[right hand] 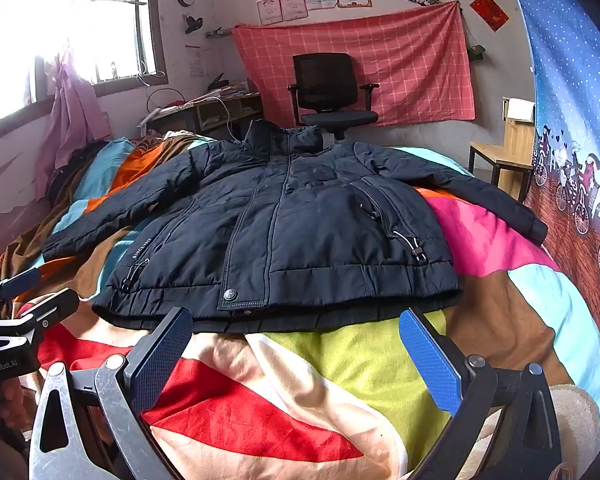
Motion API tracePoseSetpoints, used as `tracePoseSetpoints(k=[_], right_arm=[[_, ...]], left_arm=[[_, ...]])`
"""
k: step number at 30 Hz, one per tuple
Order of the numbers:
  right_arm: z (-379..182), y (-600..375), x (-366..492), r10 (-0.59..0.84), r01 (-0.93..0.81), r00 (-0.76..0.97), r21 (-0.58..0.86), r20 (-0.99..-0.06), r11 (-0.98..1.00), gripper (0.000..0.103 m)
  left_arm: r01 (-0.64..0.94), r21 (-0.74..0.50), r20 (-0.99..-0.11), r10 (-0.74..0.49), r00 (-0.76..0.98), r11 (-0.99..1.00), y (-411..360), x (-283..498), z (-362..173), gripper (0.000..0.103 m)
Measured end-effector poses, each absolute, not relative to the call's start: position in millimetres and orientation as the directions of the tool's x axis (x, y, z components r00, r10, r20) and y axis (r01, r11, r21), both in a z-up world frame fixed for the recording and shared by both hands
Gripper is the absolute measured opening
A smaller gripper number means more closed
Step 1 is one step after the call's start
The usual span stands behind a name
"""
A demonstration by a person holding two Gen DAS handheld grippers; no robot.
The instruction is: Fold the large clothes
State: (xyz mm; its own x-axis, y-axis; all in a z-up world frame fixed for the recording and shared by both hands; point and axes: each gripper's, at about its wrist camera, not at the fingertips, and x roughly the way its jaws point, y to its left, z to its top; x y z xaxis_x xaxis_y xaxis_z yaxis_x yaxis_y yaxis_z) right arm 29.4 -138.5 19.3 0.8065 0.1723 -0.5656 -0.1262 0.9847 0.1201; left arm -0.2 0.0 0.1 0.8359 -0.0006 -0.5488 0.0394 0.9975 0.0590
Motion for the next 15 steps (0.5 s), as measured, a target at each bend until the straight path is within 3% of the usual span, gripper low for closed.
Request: tracePoseSetpoints(k=[15], right_arm=[[19.0,-138.4,29.1,0.171,-0.125,0.807,0.121,-0.565,0.985,0.103]], left_arm=[[0.041,0.056,-0.549,-0.003,0.835,0.998,0.1,-0.1,0.0,0.100]])
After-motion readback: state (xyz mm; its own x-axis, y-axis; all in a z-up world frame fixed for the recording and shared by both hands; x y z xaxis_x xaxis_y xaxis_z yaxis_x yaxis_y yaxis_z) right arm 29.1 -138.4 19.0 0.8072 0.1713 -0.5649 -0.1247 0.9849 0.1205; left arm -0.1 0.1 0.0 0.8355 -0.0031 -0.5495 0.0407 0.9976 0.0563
